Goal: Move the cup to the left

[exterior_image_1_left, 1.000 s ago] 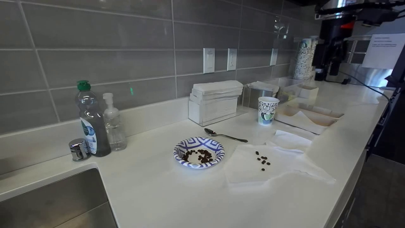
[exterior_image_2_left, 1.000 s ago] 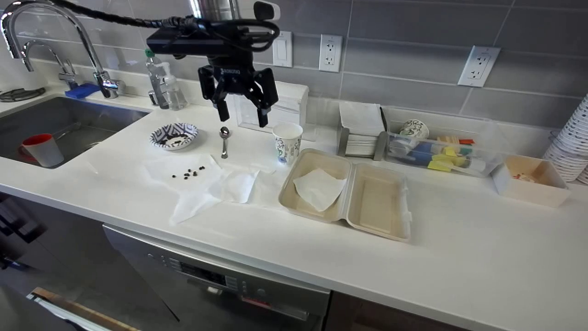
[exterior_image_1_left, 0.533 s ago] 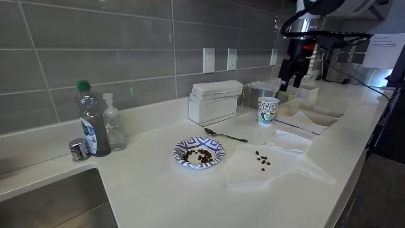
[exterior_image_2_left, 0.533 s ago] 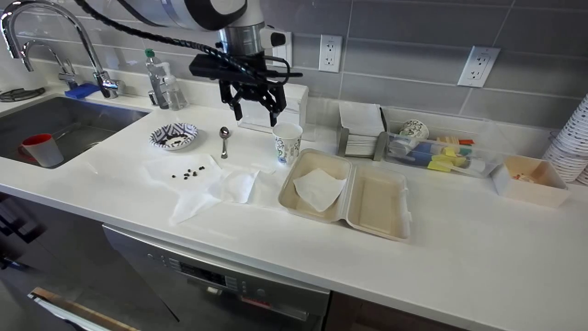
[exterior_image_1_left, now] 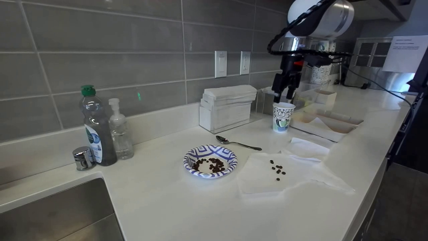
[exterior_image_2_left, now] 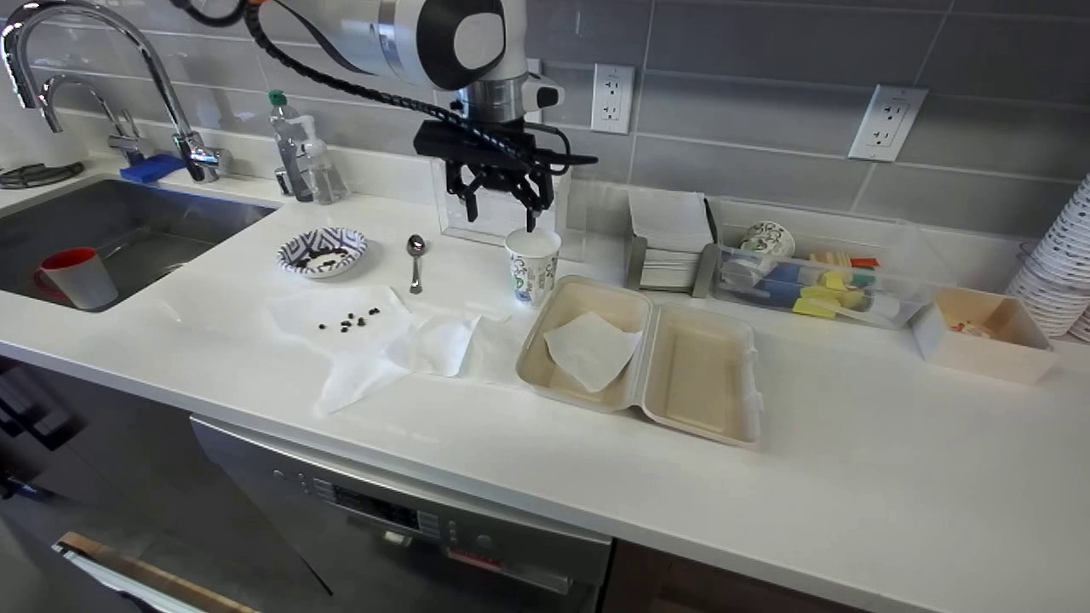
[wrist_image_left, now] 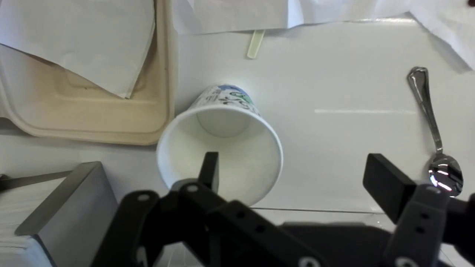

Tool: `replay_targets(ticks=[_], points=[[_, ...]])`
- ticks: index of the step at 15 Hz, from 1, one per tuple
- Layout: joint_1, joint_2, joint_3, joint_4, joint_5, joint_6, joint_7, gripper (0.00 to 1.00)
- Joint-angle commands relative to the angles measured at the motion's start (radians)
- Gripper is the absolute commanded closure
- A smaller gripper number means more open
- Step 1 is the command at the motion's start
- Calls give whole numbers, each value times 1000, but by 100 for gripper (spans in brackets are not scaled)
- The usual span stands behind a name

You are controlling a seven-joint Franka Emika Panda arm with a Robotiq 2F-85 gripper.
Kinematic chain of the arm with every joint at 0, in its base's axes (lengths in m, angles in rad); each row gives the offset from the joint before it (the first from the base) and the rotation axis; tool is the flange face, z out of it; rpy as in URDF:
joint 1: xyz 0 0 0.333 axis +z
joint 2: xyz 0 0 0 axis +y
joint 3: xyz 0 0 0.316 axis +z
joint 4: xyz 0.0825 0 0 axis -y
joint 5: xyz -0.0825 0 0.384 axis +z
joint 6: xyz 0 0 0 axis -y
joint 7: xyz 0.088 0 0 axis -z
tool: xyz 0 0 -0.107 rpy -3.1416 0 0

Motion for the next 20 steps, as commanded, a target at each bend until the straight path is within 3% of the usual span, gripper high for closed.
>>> replay_targets(ticks=[1,6,10,12,14,20], points=[[-18,94,19,79,28,-2,-10,27],[-26,133,32,103,13,-14,9,66],[-18,118,33,87,-18,-18,58,82],[-9,107,27,76,-56,-7,105,96],[-3,86,28,65,-87,-6,143,100],[46,-37,77,40,-112,-108,271,99]])
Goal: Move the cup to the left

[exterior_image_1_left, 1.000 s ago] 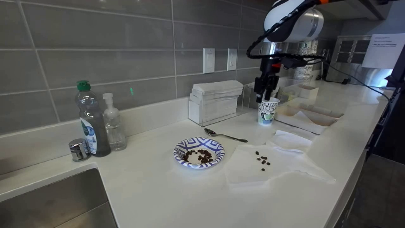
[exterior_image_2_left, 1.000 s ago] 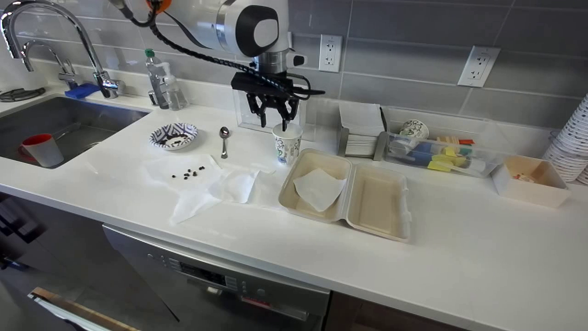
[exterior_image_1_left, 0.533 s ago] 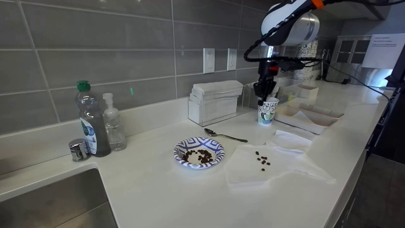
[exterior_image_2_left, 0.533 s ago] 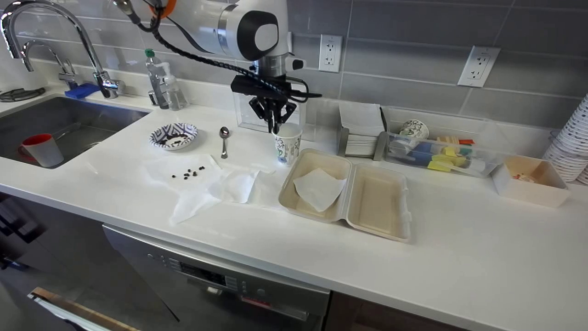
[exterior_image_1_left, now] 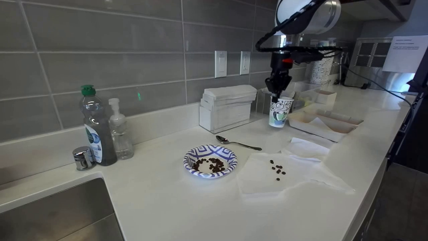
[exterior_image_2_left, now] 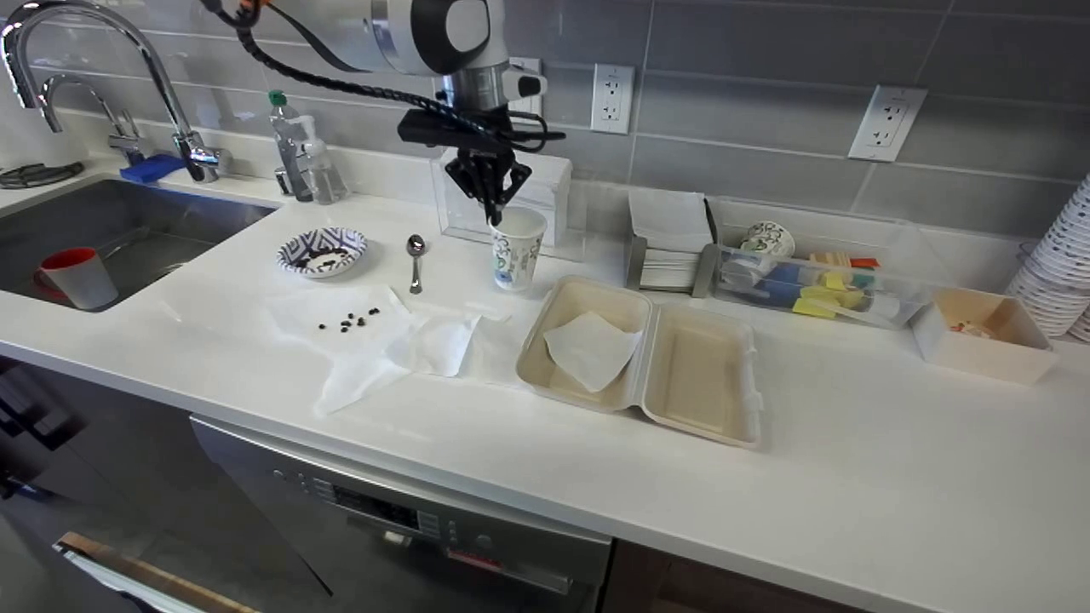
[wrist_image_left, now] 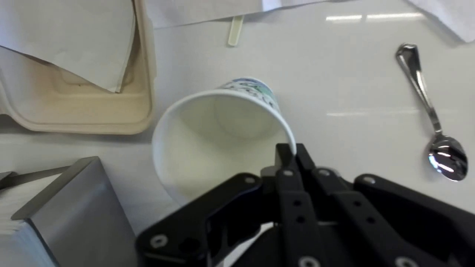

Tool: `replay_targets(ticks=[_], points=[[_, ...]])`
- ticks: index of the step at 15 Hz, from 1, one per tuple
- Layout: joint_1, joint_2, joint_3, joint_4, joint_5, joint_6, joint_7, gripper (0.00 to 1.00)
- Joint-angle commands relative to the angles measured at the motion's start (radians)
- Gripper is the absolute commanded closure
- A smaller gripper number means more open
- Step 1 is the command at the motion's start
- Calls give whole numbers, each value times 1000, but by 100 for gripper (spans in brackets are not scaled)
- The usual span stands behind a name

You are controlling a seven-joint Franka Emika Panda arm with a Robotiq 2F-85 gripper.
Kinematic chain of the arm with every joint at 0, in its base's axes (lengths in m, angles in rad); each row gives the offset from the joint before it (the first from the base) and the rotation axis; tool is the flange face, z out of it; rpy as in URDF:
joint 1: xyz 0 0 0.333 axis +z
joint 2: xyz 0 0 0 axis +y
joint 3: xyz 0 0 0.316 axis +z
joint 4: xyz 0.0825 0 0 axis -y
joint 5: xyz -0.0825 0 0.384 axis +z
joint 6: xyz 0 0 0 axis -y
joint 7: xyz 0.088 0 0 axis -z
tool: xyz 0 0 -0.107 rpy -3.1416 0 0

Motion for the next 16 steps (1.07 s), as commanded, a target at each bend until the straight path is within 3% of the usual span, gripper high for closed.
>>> replay_targets(ticks=[1,9,16], points=[[40,-83,37,-33,-11,-77,113,99],[106,-64,112,-35,-33,-41,372,99],[136,12,120,-9,-103,1,514,99]])
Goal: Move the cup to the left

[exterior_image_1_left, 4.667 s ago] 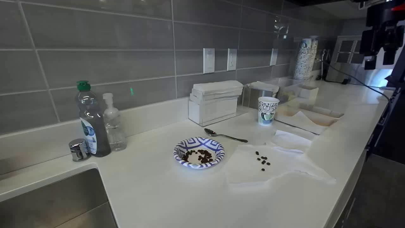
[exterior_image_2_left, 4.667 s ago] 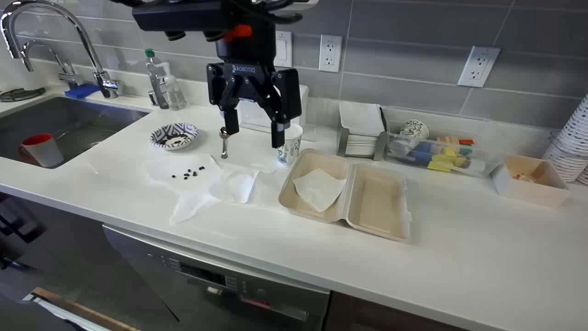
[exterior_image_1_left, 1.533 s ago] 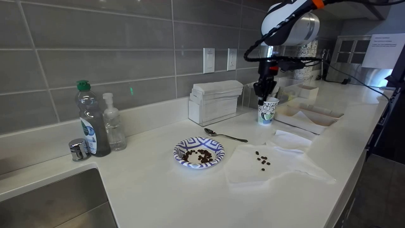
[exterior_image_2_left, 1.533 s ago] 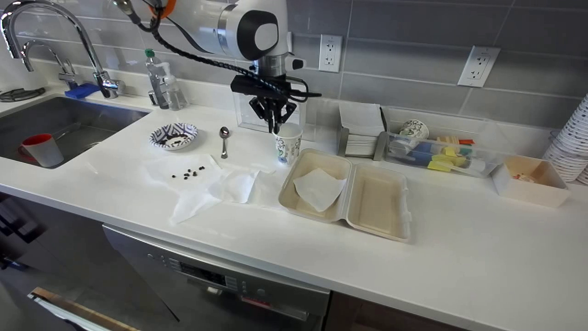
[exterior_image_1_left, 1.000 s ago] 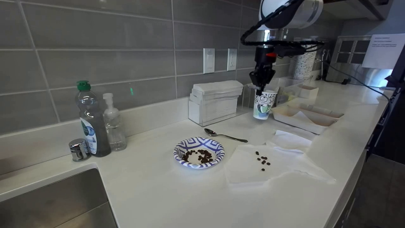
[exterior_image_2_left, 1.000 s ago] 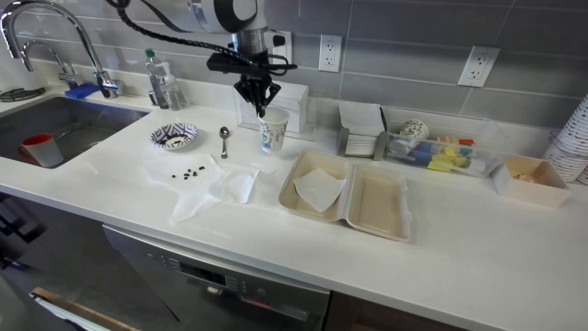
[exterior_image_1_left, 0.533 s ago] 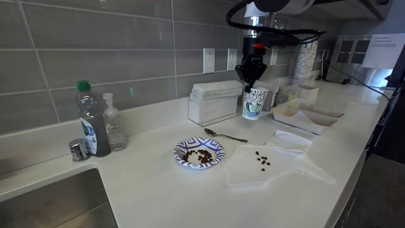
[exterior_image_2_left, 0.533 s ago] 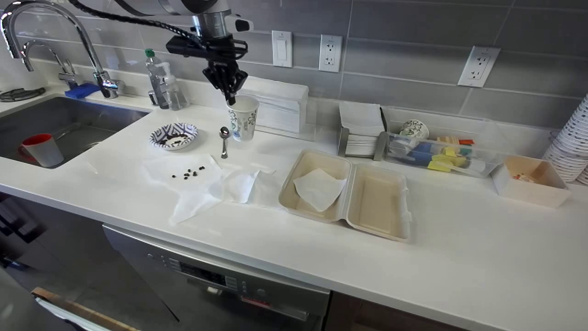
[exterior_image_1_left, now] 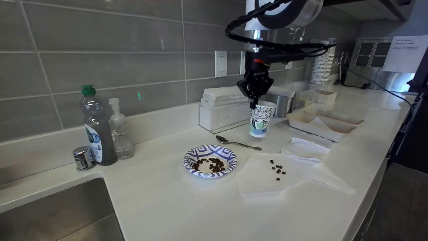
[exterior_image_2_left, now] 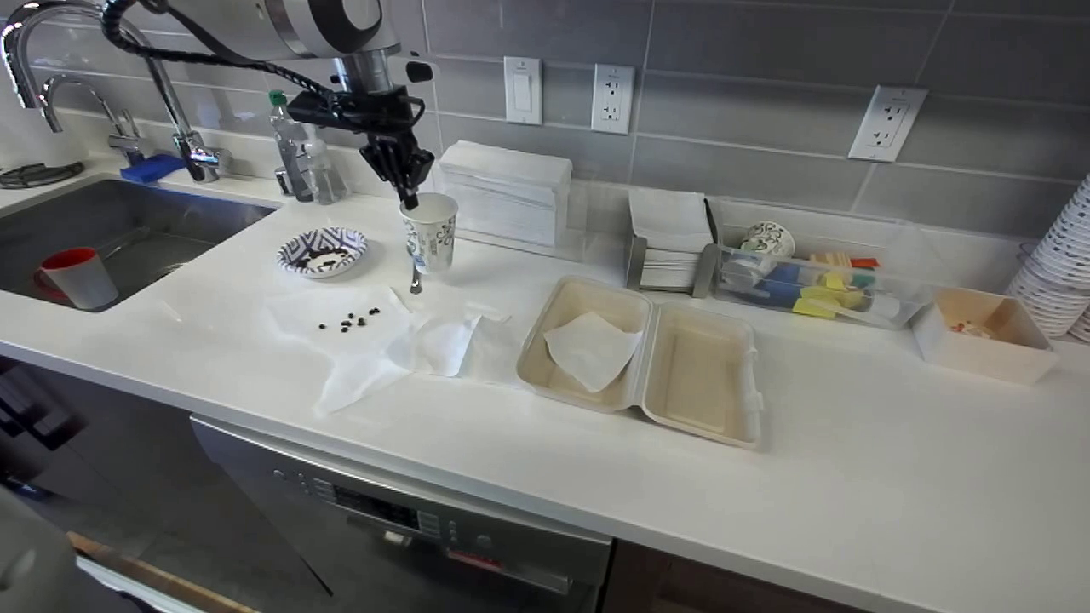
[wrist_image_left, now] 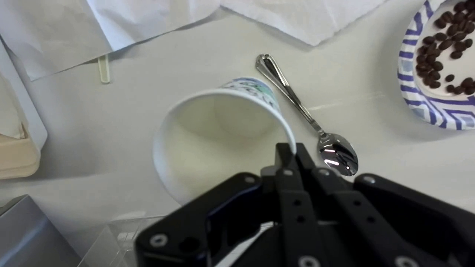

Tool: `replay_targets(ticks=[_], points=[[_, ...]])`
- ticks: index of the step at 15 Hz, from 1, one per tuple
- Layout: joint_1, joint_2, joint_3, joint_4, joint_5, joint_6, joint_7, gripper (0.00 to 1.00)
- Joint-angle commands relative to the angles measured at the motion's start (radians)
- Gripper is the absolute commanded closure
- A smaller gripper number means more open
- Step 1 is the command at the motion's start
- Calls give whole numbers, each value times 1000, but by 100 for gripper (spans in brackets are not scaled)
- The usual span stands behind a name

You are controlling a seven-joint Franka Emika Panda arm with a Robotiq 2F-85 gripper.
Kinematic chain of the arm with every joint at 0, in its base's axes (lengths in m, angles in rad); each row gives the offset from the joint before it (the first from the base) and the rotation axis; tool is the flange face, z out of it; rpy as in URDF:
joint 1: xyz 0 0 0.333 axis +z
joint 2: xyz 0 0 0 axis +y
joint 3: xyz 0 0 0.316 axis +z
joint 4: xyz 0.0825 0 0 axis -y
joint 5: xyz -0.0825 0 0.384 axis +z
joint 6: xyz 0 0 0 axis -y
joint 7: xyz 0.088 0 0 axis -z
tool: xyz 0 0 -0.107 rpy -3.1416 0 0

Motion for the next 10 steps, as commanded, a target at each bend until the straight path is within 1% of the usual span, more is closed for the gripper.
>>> replay_targets(ticks=[1,8,9,10], points=[[15,49,-9,15,-50,31,81,99],[28,89,-18,22,-103,64,134,99],[31,90,-19,19,-111,67,137,71],[31,89,-18,18,-107,63,127,71]])
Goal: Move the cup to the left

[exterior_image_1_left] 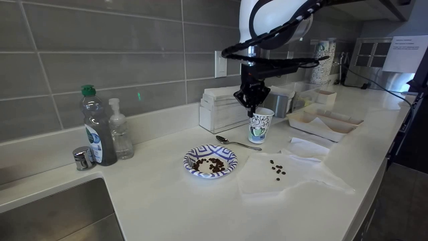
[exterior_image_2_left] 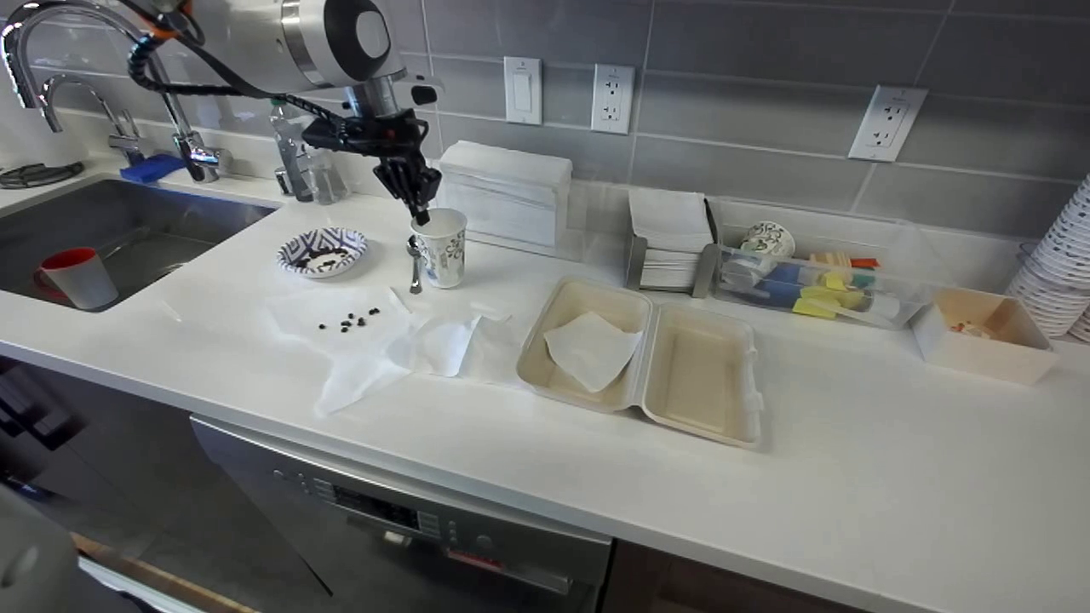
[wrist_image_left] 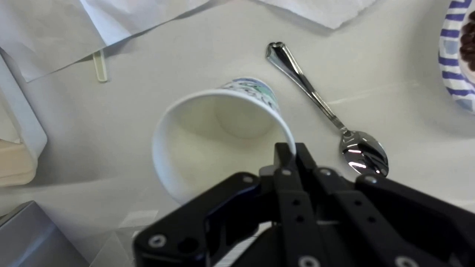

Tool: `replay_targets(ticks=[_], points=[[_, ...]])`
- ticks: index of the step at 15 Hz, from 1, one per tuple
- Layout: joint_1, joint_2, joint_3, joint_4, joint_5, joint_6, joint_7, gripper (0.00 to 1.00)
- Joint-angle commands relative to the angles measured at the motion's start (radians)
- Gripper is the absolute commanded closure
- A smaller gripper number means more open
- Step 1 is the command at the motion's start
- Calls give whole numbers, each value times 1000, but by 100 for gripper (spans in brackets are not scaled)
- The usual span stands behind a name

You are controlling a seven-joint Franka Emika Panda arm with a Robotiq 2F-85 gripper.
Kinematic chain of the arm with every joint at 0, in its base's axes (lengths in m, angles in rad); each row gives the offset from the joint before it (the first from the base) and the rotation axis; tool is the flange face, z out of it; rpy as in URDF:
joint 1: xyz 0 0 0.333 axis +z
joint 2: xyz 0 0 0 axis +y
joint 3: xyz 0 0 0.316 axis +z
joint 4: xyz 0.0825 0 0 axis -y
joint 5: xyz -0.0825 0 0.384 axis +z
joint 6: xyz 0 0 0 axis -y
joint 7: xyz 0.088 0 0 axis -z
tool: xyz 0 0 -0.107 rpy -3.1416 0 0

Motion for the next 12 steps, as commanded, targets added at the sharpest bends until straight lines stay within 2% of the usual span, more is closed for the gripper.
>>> replay_targets(ticks=[1,2,4,7,9,10,12], points=[[22,0,-9,-4,-21,-1,10,64],[21,-21,-6,-21,-12,-9,-15,57],[11,-118,6,-106,15,-8,-147,42],[-16,-287,2,-229,114,-7,-370,19],[-25,-389,-20,-277,191,-34,-466,5],[-28,-445,-36,-298,218,-62,-508,1],[-41,-547,-79,-327,256,-117,-573,0]])
